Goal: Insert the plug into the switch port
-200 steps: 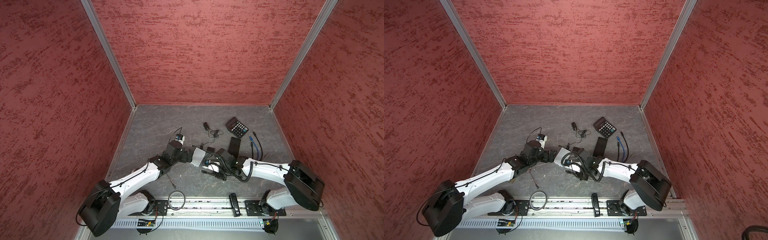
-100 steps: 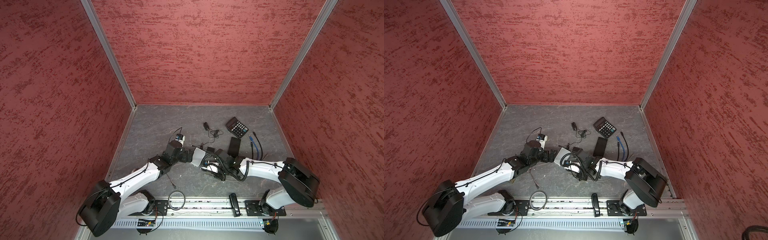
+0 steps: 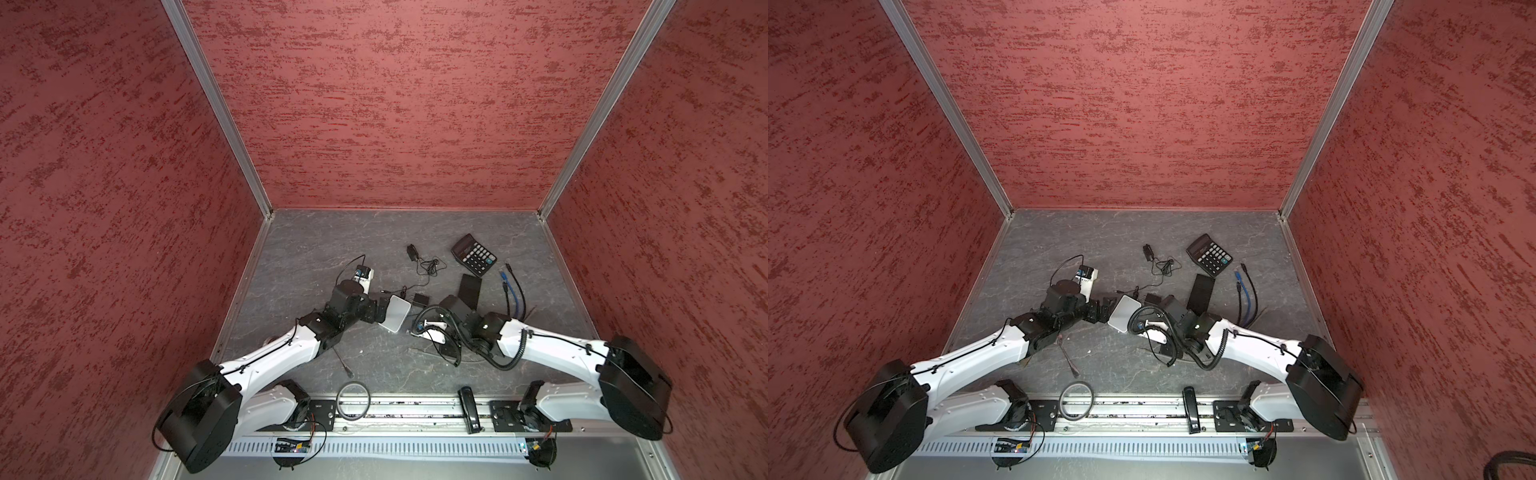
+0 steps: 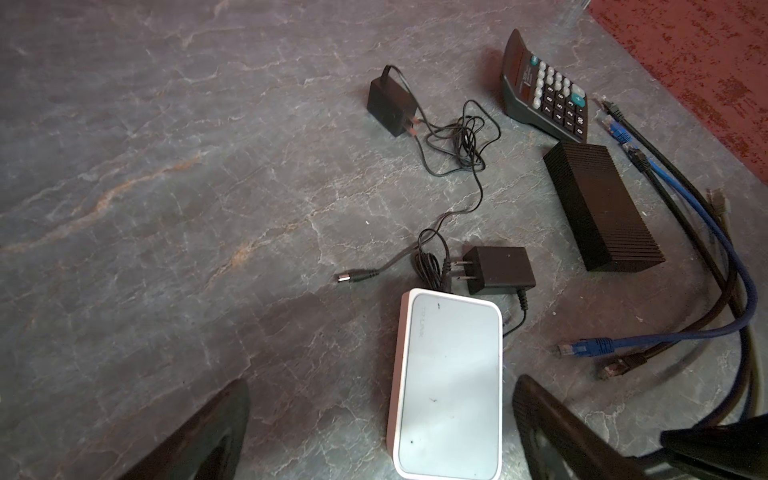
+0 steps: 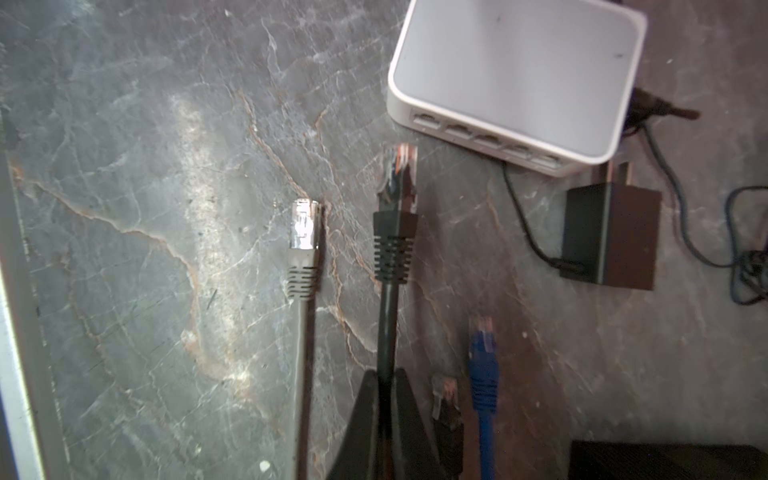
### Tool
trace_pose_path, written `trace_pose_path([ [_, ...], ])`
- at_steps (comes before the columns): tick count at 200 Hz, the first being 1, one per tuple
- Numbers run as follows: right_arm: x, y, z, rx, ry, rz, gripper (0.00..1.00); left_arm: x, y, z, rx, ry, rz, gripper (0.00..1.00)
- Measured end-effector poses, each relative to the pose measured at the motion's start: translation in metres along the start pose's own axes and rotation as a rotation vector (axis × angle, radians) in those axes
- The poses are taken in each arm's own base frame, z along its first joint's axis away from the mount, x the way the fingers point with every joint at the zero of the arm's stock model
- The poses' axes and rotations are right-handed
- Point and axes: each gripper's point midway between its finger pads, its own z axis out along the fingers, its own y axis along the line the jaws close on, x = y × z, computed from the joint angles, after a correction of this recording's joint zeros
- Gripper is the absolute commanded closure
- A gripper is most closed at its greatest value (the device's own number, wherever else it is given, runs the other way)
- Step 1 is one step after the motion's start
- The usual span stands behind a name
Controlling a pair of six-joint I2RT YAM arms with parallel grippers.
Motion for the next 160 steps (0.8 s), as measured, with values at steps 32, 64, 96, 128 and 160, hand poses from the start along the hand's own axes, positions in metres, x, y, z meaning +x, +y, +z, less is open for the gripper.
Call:
trace_pose_path([
  [32,0.002,-0.006,-0.02,0.031,-0.019,0.002,1.0,-0.003,-0.019,0.001,0.045,-0.024,0.149,0.02],
  [64,0.011,-0.009,-0.029,0.037,-0.001,0.023,1.0,-0.011,-0.038,-0.003,0.087,-0.081,0.328,0.02],
  [96,0.018,-0.011,-0.032,0.037,0.016,0.046,1.0,-0.02,-0.043,-0.011,0.093,-0.141,0.506,0.01],
  [128,0.018,-0.014,-0.035,0.036,0.002,0.066,1.0,-0.003,-0.06,-0.015,0.146,-0.175,0.758,0.01],
  [160,0.015,-0.015,-0.04,0.03,-0.028,0.08,1.0,0.028,-0.076,-0.016,0.241,-0.213,0.945,0.03],
])
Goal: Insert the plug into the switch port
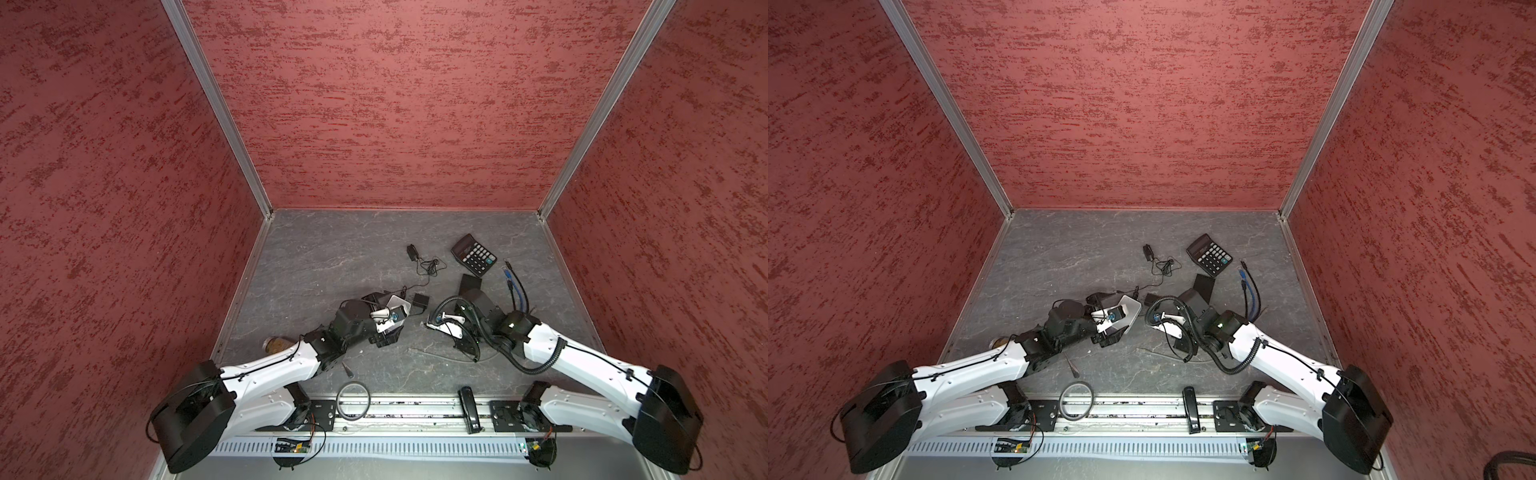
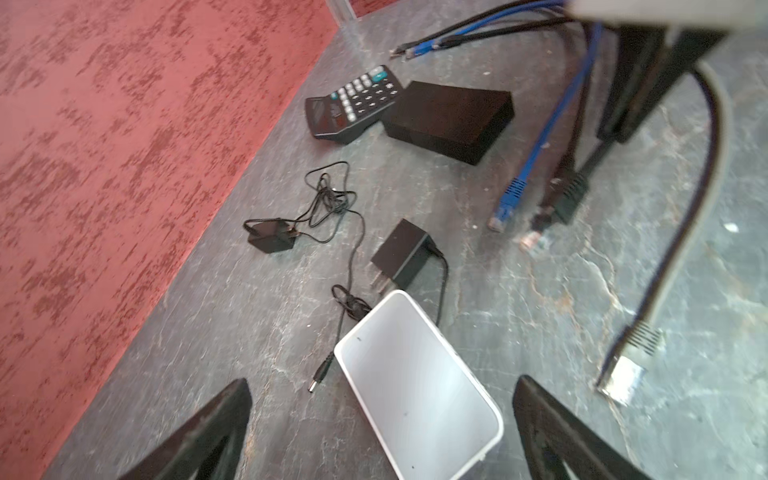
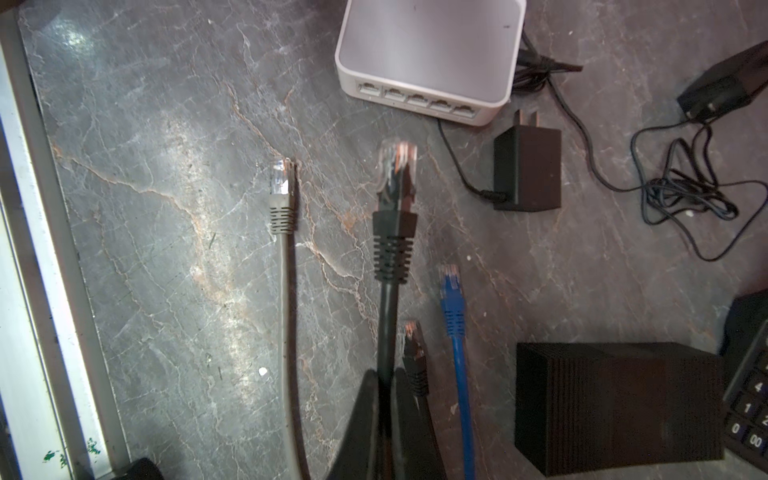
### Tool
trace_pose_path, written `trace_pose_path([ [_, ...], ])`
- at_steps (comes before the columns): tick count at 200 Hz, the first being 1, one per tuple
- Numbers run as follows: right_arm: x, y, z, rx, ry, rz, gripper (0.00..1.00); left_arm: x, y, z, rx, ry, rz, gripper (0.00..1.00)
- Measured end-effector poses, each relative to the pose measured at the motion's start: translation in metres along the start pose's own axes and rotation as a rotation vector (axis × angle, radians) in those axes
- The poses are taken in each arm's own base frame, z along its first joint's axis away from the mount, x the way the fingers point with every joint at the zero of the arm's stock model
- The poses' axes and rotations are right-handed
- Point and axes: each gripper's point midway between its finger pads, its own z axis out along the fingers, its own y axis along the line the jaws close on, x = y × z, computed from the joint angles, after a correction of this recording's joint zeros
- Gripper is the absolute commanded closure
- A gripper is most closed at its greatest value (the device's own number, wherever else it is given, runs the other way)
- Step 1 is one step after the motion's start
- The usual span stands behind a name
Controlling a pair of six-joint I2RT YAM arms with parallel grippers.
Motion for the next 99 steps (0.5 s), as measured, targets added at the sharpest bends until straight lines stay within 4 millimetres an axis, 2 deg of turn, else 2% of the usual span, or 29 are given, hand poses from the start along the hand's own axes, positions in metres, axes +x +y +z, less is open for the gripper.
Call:
trace_pose_path([
  [57,-0.008,-0.003,-0.004,-0.014,-0.038,0.036,1.0,-0.026,-0.028,0.014,0.054,-0.135,0.221,0.12],
  [99,-0.014,-0.004,-0.006,-0.022,-0.057,0.047,1.0,-0.042,-0.032,0.028,0.075,-0.173,0.303,0.3],
])
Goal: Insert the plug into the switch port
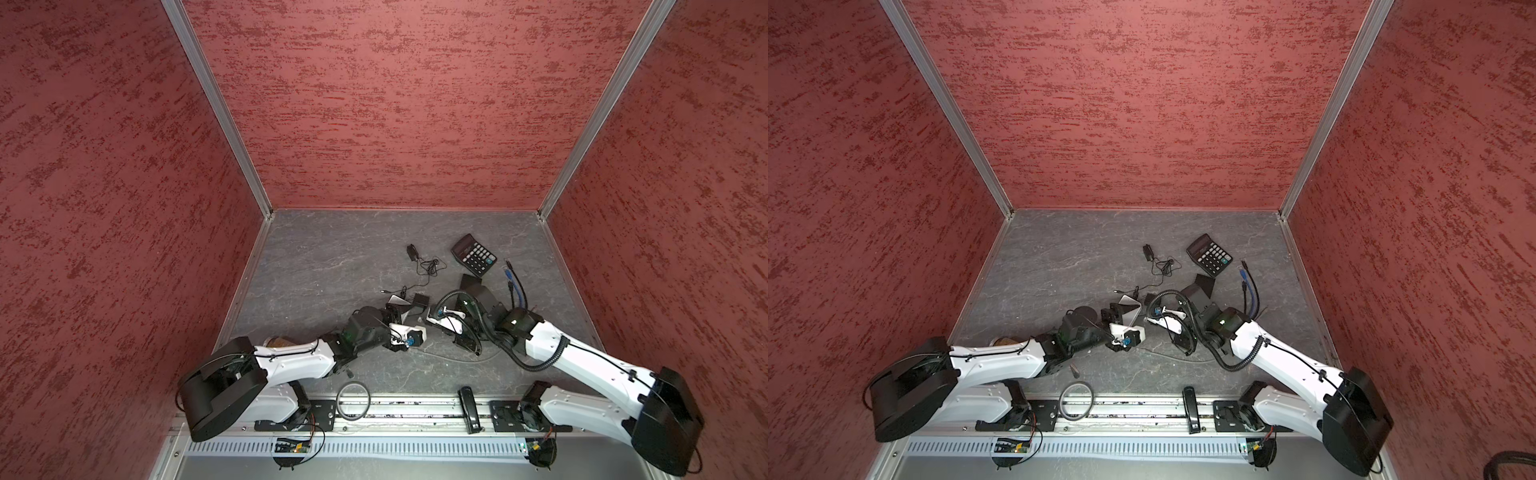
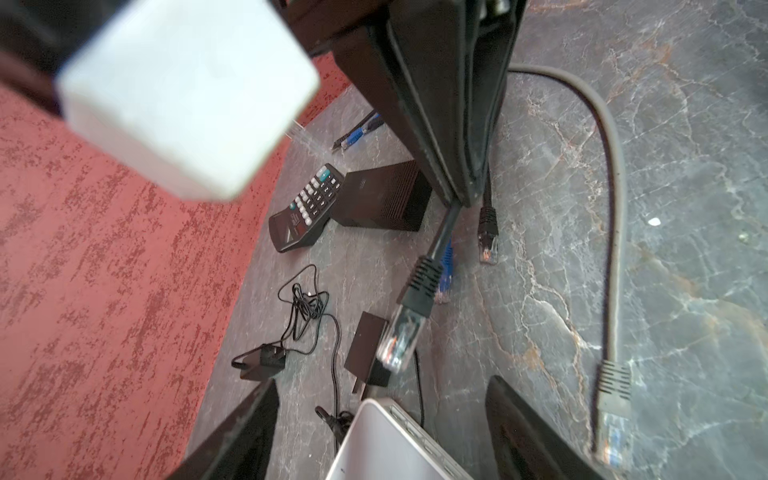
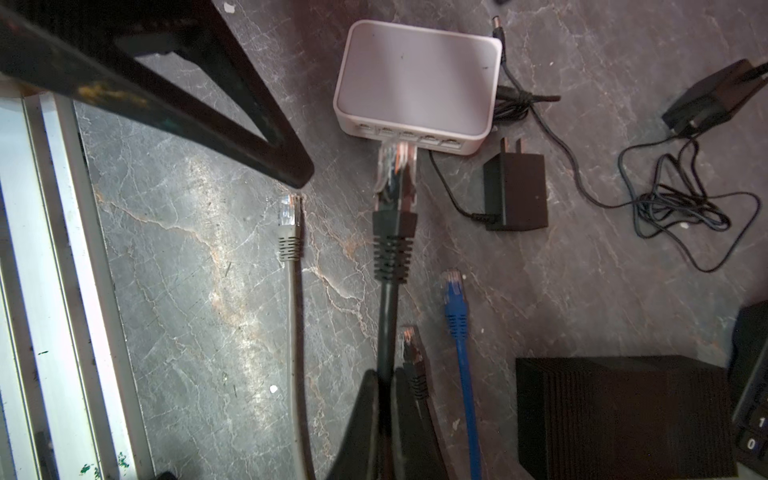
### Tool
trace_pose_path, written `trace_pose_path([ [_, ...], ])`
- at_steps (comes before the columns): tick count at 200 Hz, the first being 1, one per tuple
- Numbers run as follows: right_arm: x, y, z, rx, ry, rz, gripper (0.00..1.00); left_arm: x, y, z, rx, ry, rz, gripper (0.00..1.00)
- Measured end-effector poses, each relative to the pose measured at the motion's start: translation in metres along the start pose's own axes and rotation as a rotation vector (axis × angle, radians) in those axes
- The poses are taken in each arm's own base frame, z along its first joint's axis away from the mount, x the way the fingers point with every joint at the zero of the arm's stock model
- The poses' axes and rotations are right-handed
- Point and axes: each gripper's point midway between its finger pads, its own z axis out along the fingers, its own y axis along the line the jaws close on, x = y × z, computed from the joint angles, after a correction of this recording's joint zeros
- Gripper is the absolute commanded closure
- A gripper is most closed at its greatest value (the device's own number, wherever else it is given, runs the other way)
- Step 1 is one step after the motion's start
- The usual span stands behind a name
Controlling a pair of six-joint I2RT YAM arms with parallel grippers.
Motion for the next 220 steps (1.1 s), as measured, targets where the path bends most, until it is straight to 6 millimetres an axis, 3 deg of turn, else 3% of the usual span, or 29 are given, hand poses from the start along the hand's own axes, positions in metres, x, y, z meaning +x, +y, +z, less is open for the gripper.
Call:
trace_pose_path([
  [77,-0.001,0.001,0.0,-0.012,-0.006,0.007,1.0,-0.009,-0.002,0.016,0.046,-0.027,0.058,0.51],
  [98,-0.001,0.002,0.0,-0.015,-0.008,0.008,1.0,-0.009,-0.004,0.017,0.058,-0.025,0.065,0.61],
  [172,-0.004,0.0,-0.004,-0.017,-0.028,0.022,1.0,-0.004,-0.017,0.016,0.112,-0.008,0.073,0.64],
  [198,-0.005,0.0,-0.005,-0.019,-0.033,0.024,1.0,-0.003,-0.017,0.019,0.115,-0.006,0.075,0.78],
  [220,-0.004,0.001,-0.005,-0.024,-0.031,0.027,1.0,-0.003,-0.017,0.021,0.117,-0.004,0.084,0.85],
])
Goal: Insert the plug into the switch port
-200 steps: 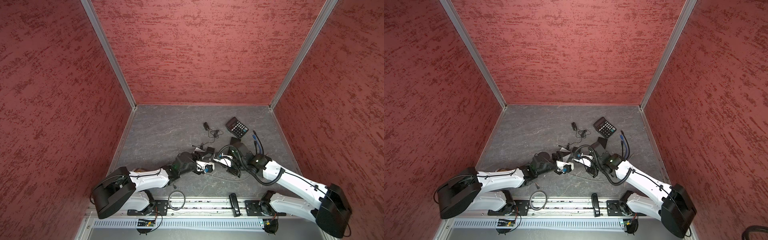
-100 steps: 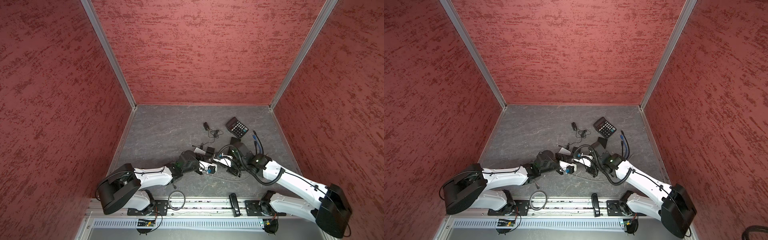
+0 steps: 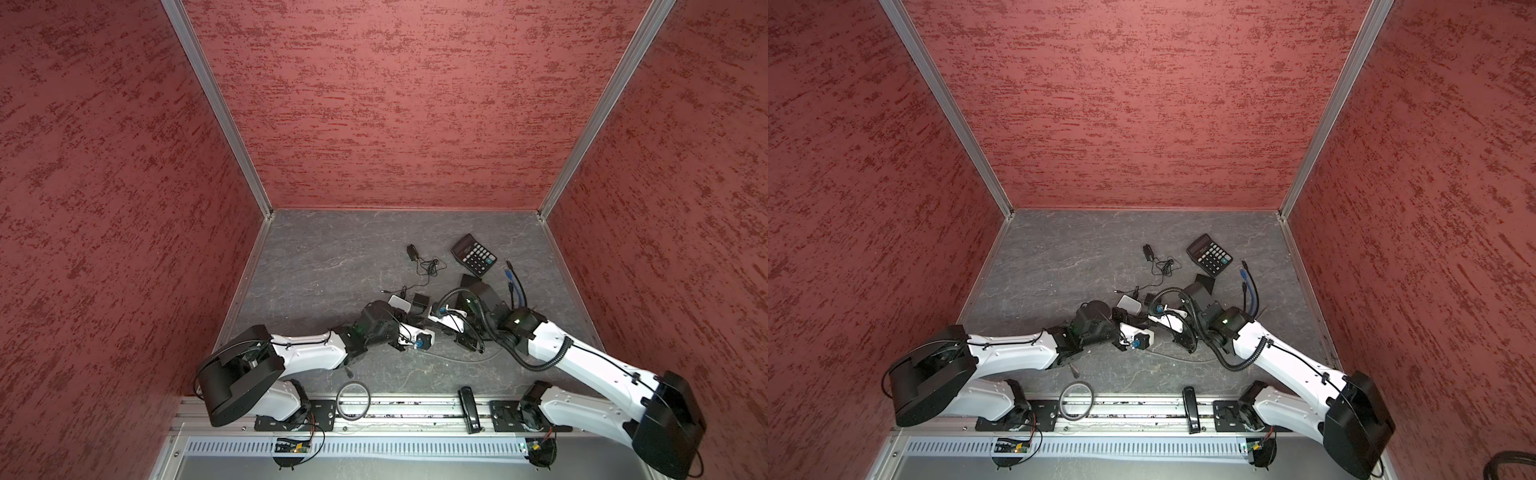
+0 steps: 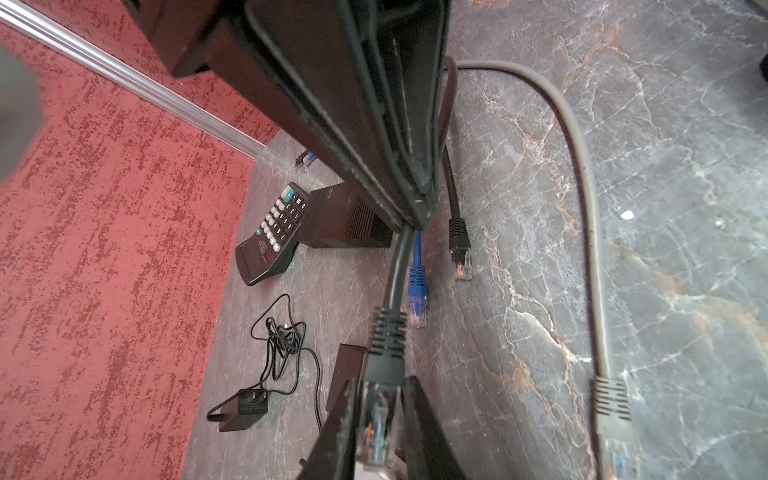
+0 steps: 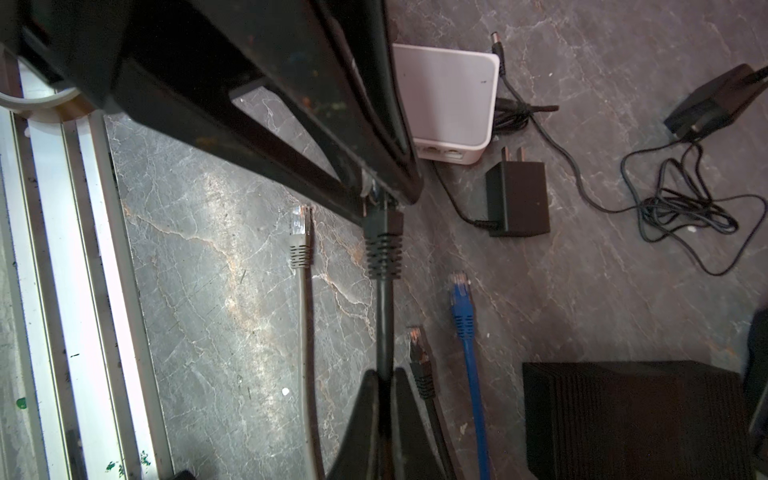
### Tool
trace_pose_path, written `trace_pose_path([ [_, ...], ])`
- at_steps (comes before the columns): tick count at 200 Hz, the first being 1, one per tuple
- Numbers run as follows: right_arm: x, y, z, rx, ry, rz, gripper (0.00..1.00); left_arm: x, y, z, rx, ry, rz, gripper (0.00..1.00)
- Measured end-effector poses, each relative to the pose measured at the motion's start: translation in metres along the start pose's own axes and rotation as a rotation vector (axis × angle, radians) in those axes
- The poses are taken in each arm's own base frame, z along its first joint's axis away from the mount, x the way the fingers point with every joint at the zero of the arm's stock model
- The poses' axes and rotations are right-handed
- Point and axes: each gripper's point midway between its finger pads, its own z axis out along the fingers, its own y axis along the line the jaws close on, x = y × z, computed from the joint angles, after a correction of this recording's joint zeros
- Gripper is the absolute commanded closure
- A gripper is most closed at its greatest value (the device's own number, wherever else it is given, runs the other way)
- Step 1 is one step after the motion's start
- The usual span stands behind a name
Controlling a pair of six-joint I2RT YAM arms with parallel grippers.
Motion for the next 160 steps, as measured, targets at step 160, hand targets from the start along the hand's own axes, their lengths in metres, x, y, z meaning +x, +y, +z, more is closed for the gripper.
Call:
trace_pose_path([
  [160,-0.028,-0.008,0.001,0.095,-0.245,-0.154,0.69,-0.009,0.012,-0.013,0.073,-0.083,-0.177,0.86],
])
